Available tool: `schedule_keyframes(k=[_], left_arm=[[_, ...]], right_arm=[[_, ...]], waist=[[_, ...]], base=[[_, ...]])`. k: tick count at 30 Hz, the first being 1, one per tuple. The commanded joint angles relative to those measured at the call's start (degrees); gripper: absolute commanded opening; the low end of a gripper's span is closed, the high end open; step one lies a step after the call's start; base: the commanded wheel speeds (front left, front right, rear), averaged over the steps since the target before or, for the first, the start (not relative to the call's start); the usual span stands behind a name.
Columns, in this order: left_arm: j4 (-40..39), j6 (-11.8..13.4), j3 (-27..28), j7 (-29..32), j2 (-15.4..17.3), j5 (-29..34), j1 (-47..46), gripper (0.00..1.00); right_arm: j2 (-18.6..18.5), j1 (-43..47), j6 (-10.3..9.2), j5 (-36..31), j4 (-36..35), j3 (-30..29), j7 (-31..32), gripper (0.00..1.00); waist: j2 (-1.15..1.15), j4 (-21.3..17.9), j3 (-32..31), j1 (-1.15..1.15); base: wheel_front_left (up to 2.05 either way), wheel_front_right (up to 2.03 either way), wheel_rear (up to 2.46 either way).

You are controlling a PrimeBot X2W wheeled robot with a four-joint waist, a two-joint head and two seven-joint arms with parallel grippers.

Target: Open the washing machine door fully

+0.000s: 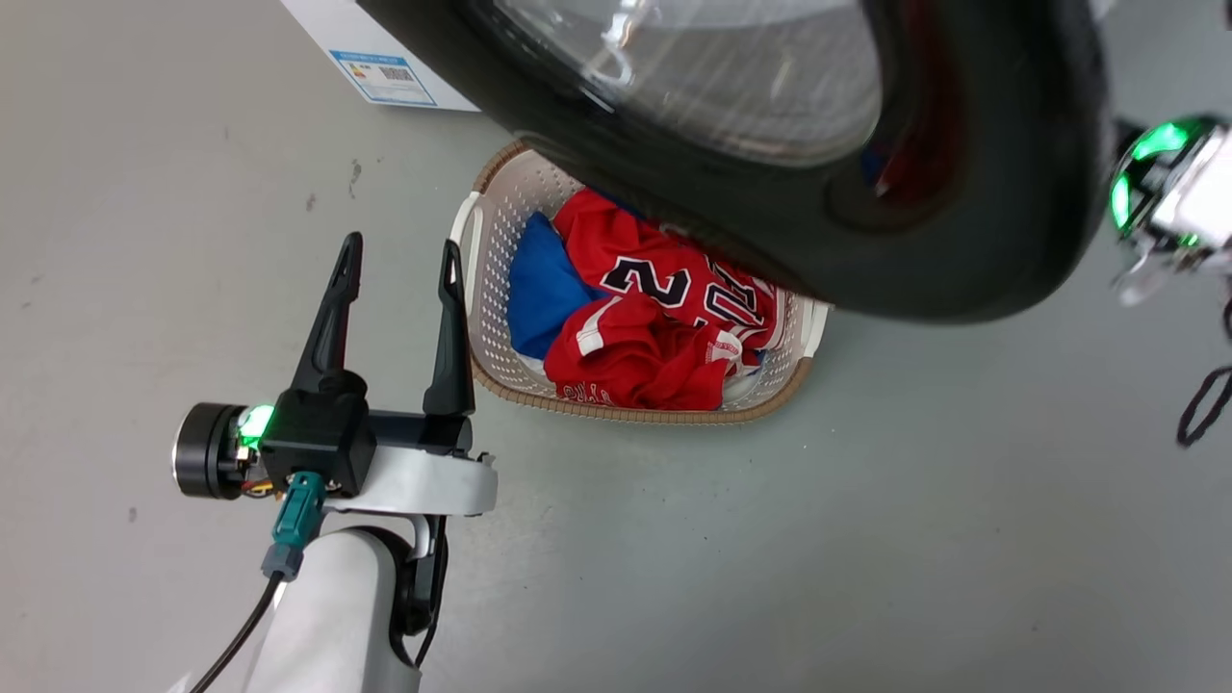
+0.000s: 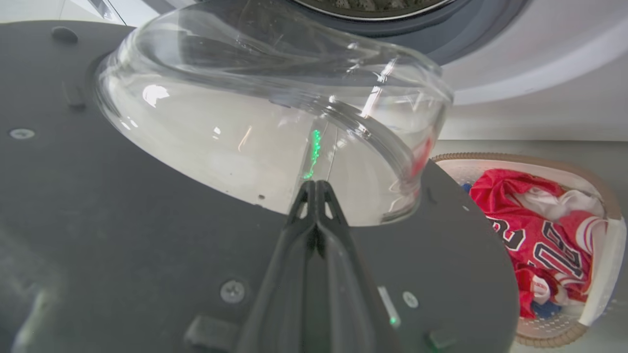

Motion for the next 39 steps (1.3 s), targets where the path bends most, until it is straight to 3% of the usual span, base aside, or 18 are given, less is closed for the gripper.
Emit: schedule_keyframes(k=[1, 19, 39], left_arm=[[0.02, -0.21, 0.07, -0.16, -0.09, 0.52, 0.47, 1.00], [0.71, -0.09, 0.61, -0.15, -0.09, 0.71, 4.15, 1.00], [1.46, 0.75, 0.16, -0.16, -0.09, 0.21, 8.44, 1.00]], right_arm=[[0.66, 2.36, 0.16, 0.59, -1.61, 0.66, 0.87, 0.00], [4.89, 17.78, 0.16, 2.36, -15.02, 7.90, 4.51, 0.00], [11.91, 26.13, 0.16, 2.53, -12.83, 15.95, 4.39, 0.00]], waist=[[0.00, -0.14, -0.54, 0.00], [0.00, -0.32, -7.02, 0.00], [0.00, 0.79, -13.73, 0.00]], base=[[0.00, 0.00, 0.00], [0.00, 0.00, 0.00], [0.00, 0.00, 0.00]])
